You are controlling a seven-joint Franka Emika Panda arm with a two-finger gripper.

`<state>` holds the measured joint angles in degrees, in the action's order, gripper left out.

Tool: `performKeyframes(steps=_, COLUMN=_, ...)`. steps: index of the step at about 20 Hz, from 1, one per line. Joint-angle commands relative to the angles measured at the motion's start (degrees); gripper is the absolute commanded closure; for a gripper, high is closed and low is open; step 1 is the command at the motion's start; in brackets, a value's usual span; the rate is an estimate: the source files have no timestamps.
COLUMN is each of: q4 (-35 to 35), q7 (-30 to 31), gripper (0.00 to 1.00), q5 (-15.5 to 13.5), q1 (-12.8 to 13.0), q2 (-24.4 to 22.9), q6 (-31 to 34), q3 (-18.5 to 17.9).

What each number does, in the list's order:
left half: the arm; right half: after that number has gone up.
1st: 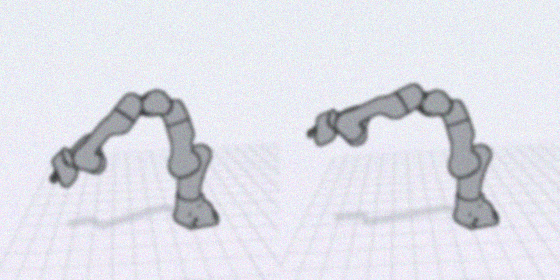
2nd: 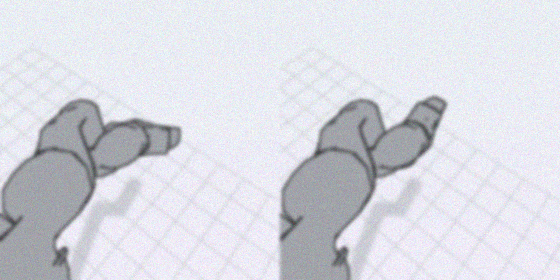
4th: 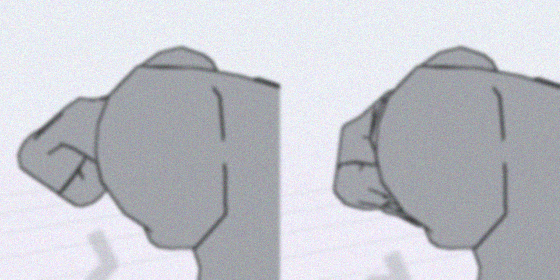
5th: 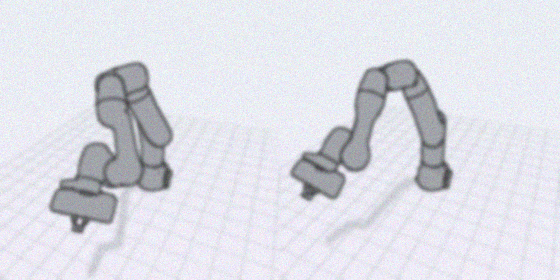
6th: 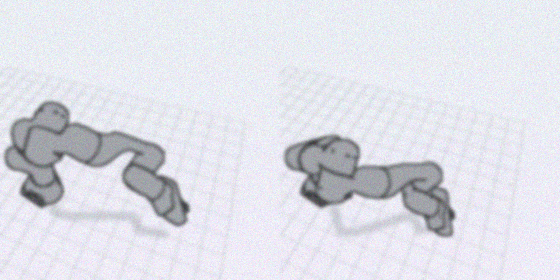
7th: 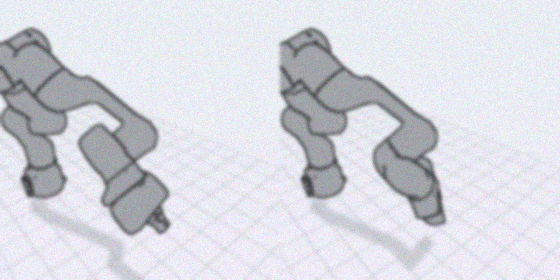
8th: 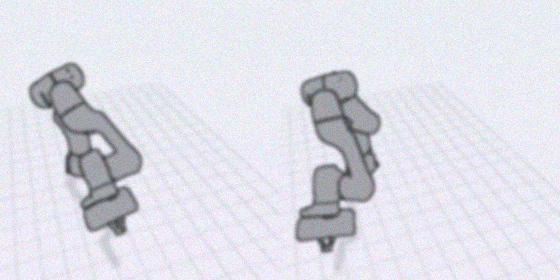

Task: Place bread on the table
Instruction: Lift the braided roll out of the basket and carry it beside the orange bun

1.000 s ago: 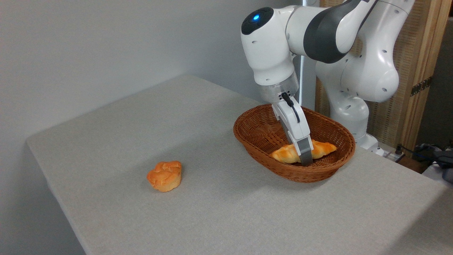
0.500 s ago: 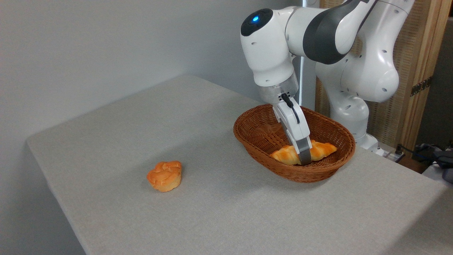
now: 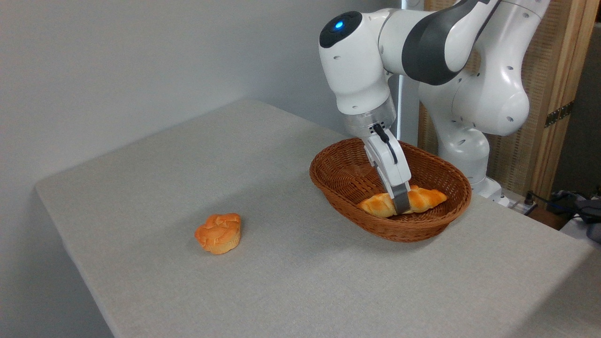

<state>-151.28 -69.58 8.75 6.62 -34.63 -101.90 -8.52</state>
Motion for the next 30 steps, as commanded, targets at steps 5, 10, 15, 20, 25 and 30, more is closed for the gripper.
performKeyframes(steps=5, q4=5.5, q7=-0.8, gripper=0.6, q5=0.0, q1=2.3, q2=-0.3, q6=8.0, q3=0.2)
performKeyframes(steps=10, q4=11.9, q7=-0.6, gripper=0.6, q5=-2.8, q1=3.4, q2=0.8, q6=12.2, q3=0.1)
performKeyframes(steps=15, q4=19.6, q7=-0.4, gripper=0.59, q5=-7.7, q1=3.4, q2=5.3, q6=12.2, q3=-1.1)
performKeyframes(steps=20, q4=32.1, q7=4.8, gripper=0.58, q5=-11.6, q1=3.3, q2=15.4, q6=12.1, q3=-1.8)
performKeyframes(steps=25, q4=44.8, q7=7.9, gripper=0.55, q5=-14.3, q1=2.9, q2=27.8, q6=11.1, q3=-2.0)
performKeyframes(steps=30, q4=51.2, q7=9.0, gripper=0.52, q5=-15.5, q1=2.9, q2=36.2, q6=8.5, q3=-1.8)
